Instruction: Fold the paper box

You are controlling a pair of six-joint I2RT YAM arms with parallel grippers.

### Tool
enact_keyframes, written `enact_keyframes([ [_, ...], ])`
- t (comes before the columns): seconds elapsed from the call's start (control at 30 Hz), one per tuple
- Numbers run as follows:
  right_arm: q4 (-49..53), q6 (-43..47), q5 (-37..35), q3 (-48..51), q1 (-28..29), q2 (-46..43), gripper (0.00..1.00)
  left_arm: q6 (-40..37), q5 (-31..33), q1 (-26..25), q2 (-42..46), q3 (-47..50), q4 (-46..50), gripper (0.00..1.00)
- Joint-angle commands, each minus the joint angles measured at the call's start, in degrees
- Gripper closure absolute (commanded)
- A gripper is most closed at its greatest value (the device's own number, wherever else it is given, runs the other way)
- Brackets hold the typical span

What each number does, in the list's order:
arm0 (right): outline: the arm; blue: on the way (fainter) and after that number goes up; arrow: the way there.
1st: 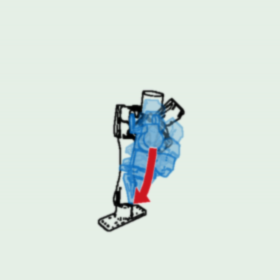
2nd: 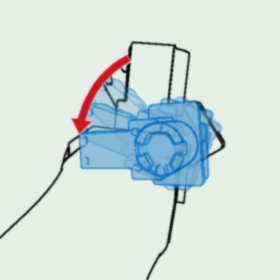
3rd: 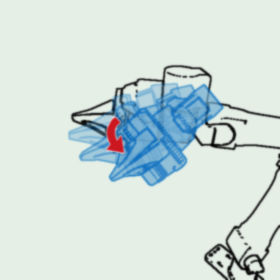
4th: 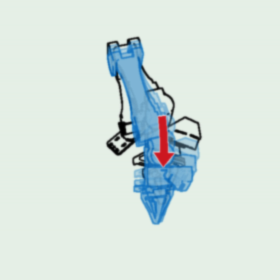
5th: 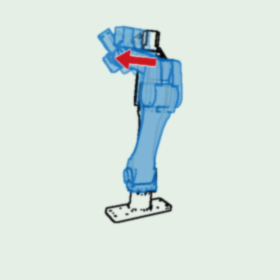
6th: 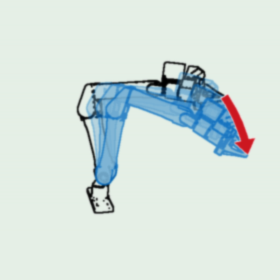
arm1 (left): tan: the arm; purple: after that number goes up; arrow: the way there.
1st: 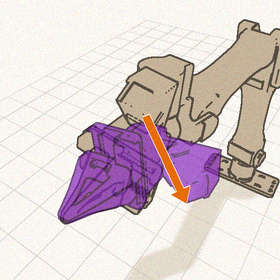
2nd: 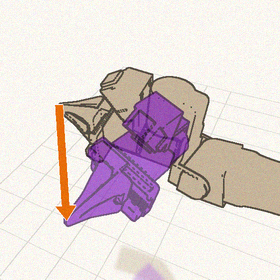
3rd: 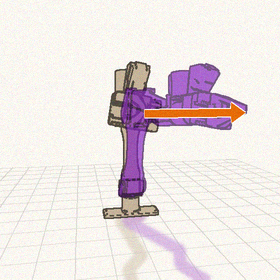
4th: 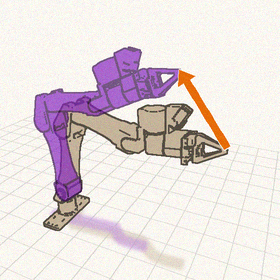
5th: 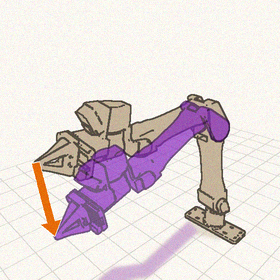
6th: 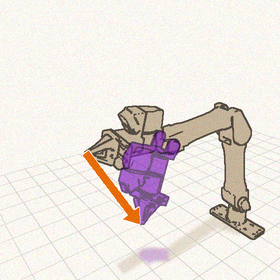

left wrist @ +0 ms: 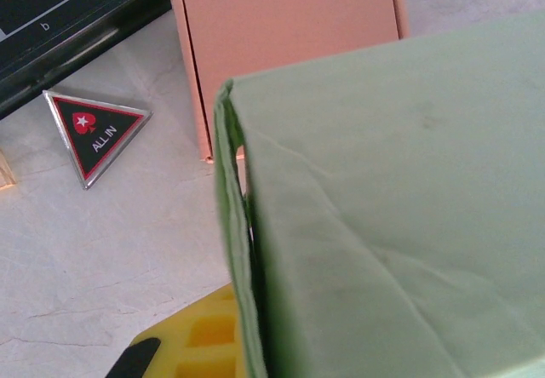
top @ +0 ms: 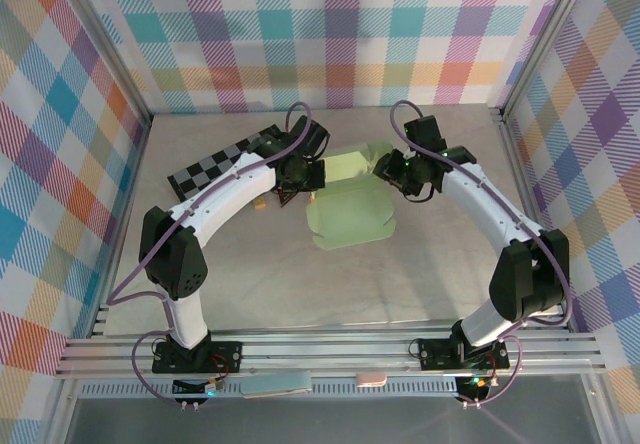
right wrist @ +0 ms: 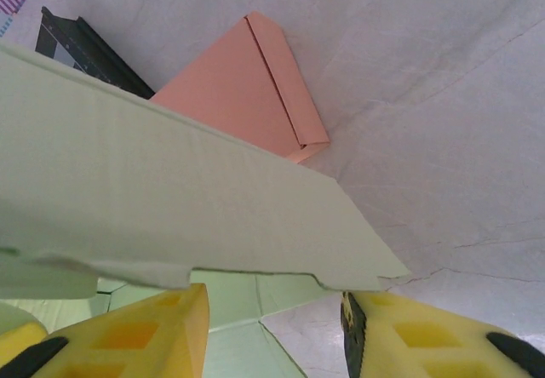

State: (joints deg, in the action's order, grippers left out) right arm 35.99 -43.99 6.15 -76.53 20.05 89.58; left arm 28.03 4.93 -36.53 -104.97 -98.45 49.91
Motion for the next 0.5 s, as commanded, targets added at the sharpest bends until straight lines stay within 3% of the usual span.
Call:
enact_keyframes([
  [0.0,-2.23,1.61,0.03,0.27,-0.06,1.07,0.56,-0.62,-1.32,0.50,-0.33,-1.60,1.86,1.00],
  [0.47,-0.36,1.38,-1.31,2.51,-0.01,-3.06,0.54,-0.26,-1.00,0.50,-0.06,-1.04,1.60,1.00],
])
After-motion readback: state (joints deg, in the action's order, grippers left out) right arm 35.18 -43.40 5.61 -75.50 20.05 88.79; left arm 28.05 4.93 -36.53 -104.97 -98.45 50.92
